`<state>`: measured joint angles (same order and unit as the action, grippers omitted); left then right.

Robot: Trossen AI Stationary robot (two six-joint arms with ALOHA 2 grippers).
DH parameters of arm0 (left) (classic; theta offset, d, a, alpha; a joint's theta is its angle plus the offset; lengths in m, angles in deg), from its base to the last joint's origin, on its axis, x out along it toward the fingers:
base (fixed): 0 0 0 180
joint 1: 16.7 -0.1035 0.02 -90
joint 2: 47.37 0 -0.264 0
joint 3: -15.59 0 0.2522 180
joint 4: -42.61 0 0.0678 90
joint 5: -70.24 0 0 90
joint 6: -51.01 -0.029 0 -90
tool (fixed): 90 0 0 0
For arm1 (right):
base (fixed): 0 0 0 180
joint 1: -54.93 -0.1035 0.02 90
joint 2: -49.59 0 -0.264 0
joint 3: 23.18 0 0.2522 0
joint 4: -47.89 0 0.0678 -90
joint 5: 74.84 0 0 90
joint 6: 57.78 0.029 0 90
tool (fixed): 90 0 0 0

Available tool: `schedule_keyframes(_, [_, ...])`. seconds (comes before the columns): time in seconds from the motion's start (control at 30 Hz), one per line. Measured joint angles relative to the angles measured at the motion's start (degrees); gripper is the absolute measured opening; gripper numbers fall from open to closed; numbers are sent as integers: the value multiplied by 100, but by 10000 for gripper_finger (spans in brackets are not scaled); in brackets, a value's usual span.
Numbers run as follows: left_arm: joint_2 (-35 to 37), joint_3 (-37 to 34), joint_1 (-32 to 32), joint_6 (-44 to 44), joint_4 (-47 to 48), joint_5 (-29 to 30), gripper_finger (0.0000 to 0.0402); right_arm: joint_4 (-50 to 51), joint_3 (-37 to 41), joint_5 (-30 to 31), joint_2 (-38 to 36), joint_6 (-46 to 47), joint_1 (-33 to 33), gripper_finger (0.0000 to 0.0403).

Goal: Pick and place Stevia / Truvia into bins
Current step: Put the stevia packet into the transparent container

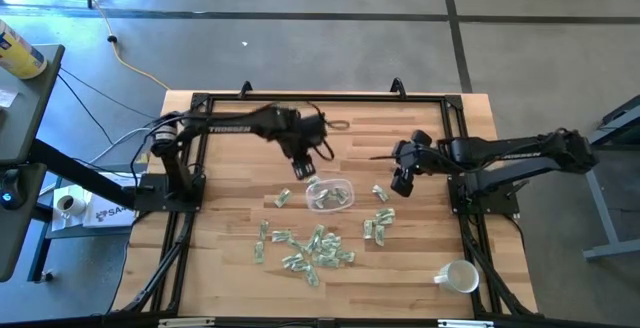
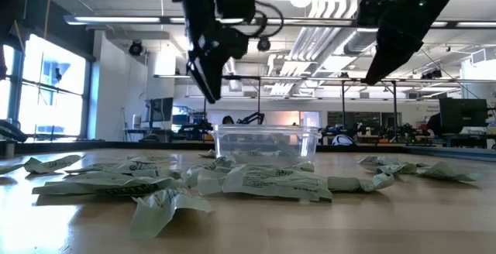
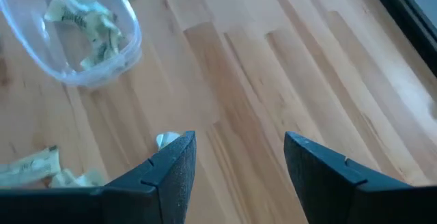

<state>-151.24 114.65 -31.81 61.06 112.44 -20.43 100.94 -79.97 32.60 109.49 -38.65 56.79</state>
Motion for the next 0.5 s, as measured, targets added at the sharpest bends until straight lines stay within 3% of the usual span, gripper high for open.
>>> schedule_keyframes(0.23, [-125, 4, -715, 662, -390, -410, 185, -103, 0, -42, 0, 60, 186, 213])
schedule_keyframes(0.5, [-743, 10, -702, 816, -526, -411, 249, -454, -4, -47, 2, 24, 530, 217])
